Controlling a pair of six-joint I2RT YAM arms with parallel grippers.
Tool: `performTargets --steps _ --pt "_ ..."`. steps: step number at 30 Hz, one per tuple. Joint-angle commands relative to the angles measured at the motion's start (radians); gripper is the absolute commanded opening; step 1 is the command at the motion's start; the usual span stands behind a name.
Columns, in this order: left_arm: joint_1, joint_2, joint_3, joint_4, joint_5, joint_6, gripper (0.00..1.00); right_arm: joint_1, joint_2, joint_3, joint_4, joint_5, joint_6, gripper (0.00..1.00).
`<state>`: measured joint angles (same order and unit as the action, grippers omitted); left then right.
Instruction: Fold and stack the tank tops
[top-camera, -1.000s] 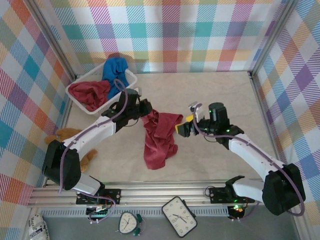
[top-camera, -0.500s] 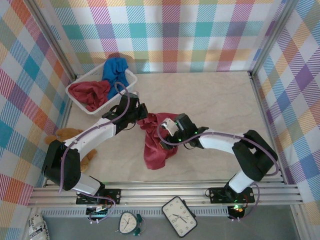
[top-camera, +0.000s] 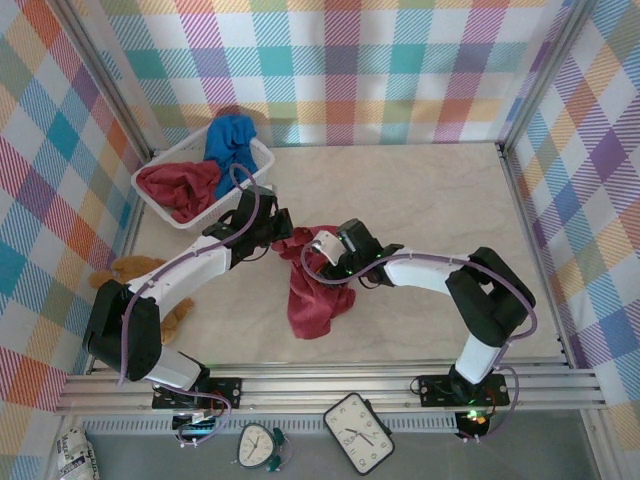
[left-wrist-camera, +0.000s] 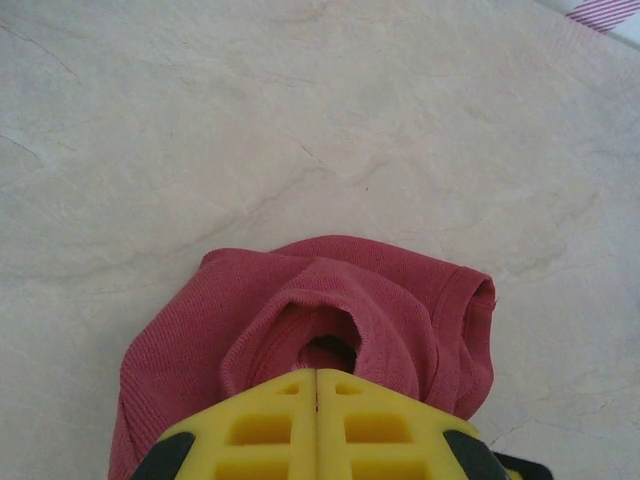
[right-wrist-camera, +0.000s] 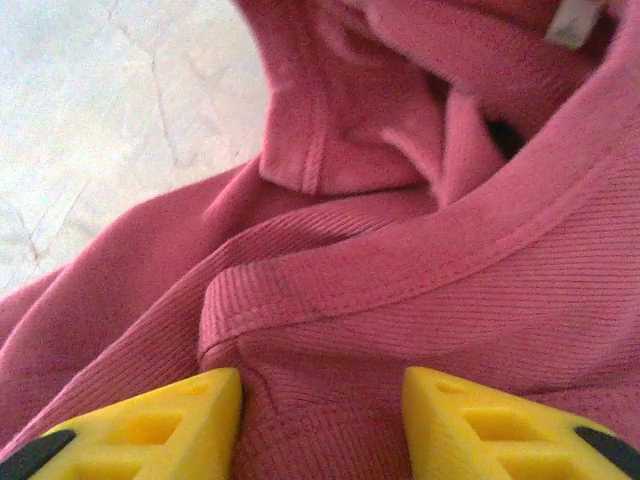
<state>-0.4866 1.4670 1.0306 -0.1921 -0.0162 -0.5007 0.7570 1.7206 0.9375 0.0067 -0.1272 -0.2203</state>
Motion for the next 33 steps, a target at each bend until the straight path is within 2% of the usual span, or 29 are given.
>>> performTargets --steps 1,2,5,6,7,18,23,28,33 --pt "0.014 0.011 0.007 -0.033 0.011 0.027 0.00 0.008 0.019 0.029 -0.059 -0.029 -0.054 0.36" --pt "0.015 0.013 0.009 -0.036 0.011 0.029 0.00 0.008 0.020 0.033 -0.063 -0.014 -0.052 0.31" --pt "0.017 0.016 0.022 -0.059 0.008 0.047 0.00 0.006 0.002 0.062 -0.095 0.036 -0.034 0.07" --pt "0.018 0.015 0.032 -0.071 0.003 0.058 0.00 0.004 -0.018 0.062 -0.091 0.044 -0.029 0.01" --pt "0.018 0.010 0.044 -0.077 -0.002 0.072 0.00 0.001 -0.046 0.056 -0.080 0.057 -0.022 0.00" --pt "0.018 -0.102 0.318 -0.390 -0.156 0.350 0.00 -0.064 -0.389 0.095 -0.160 0.072 -0.053 0.00" --pt "0.018 -0.170 0.493 -0.497 -0.270 0.530 0.00 -0.063 -0.543 0.209 -0.194 -0.004 -0.130 0.00" --pt "0.020 -0.256 0.618 -0.525 -0.320 0.659 0.00 0.000 -0.637 0.345 -0.206 -0.061 -0.264 0.00" --pt "0.021 -0.343 0.682 -0.509 -0.366 0.726 0.00 0.086 -0.670 0.483 -0.224 -0.087 -0.373 0.00"
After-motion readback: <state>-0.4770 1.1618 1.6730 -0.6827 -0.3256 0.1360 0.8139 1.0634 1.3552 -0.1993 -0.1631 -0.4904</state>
